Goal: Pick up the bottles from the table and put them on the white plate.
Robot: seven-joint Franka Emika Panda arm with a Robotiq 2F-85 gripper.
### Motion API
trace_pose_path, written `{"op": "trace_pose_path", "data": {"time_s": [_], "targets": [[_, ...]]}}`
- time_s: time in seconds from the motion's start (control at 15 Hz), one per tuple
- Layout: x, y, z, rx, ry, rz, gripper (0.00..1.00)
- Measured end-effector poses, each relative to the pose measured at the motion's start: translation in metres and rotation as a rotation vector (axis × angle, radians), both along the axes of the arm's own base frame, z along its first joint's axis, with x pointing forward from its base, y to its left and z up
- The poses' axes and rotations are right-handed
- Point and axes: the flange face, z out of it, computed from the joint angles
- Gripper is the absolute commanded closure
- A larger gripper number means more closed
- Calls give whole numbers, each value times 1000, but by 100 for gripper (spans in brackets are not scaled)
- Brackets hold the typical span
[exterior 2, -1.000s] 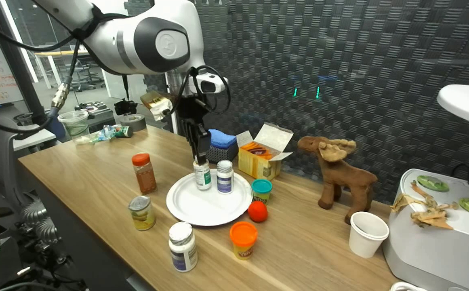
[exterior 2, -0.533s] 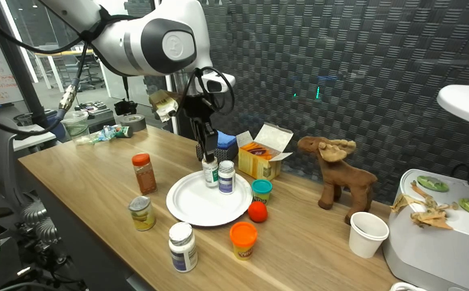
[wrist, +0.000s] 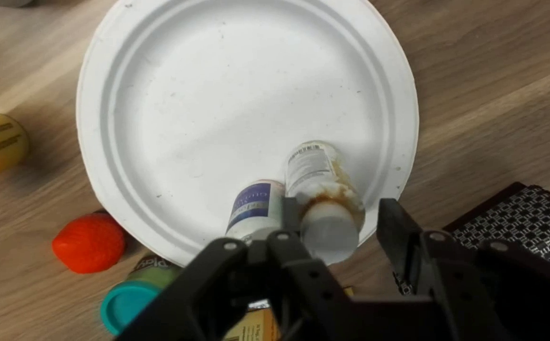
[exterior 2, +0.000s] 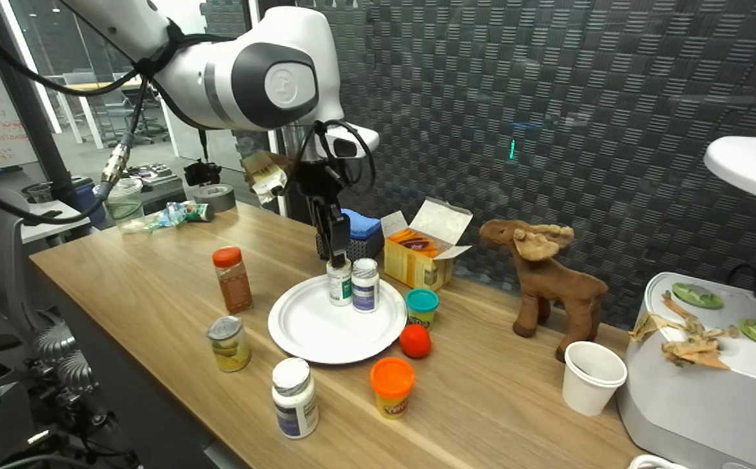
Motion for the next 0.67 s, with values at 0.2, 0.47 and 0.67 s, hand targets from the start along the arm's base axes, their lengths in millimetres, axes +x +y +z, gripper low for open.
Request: {"op": "trace_pose_path", "data": {"time_s": [0.2, 0.47, 0.67], "targets": [[0, 6, 22, 0, -40, -24, 1], [-19, 34, 73, -3, -114, -24, 0], [-48, 68, 94, 21, -126, 28, 0]]}}
